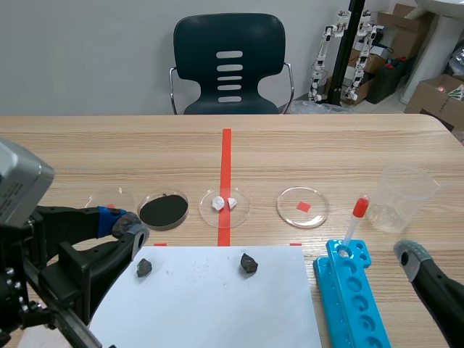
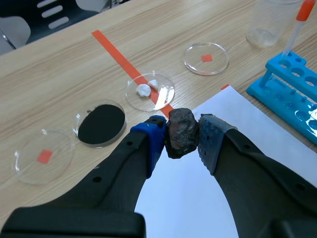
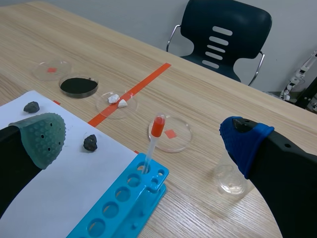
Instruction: Put the middle mineral back
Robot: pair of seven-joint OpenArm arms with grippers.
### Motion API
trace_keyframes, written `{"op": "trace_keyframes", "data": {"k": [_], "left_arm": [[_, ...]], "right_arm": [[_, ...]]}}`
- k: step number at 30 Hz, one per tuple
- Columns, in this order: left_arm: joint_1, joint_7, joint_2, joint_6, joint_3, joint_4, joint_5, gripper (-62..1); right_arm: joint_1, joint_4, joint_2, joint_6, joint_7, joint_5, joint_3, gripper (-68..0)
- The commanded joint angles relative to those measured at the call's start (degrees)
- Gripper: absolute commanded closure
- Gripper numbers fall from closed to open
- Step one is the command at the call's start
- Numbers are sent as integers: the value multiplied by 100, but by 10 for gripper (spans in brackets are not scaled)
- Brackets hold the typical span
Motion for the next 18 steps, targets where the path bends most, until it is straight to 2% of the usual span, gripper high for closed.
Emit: {"op": "trace_keyframes", "data": {"k": [1,4,18], "left_arm": [[-33,-17,11,9,-4,79,-160,-145],[-105,223,15,11,55,50,-341,-145],[-896,415,13,13,1029,-798,-533,-145]], "right_arm": [[35,81,61,-4,66,61,17,-679],[35,81,61,-4,63,61,17,-679],[35,81,61,-4,63,59,17,-679]]}}
